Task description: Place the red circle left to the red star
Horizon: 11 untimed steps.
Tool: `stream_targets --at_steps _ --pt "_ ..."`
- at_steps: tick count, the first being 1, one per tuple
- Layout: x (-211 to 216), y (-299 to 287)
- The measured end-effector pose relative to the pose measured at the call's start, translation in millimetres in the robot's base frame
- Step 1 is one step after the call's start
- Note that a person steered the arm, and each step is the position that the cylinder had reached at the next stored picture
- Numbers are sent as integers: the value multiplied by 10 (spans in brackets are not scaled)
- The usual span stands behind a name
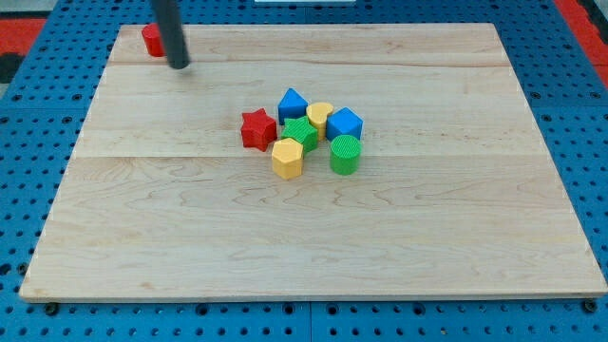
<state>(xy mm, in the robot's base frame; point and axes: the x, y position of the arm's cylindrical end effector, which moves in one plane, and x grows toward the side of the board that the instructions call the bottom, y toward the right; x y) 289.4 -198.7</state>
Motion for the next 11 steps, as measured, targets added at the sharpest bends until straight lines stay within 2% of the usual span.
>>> stream_targets --at_steps 1,2,3,4,5,6,7,8,9,11 --pt "-379 -860" --pt "-926 -682" --pt "-356 -110" --pt "717 183" --pt "255 -129" --pt "-153 -189" --pt "159 437" --pt "643 365" --pt "458 402" --pt "1657 690"
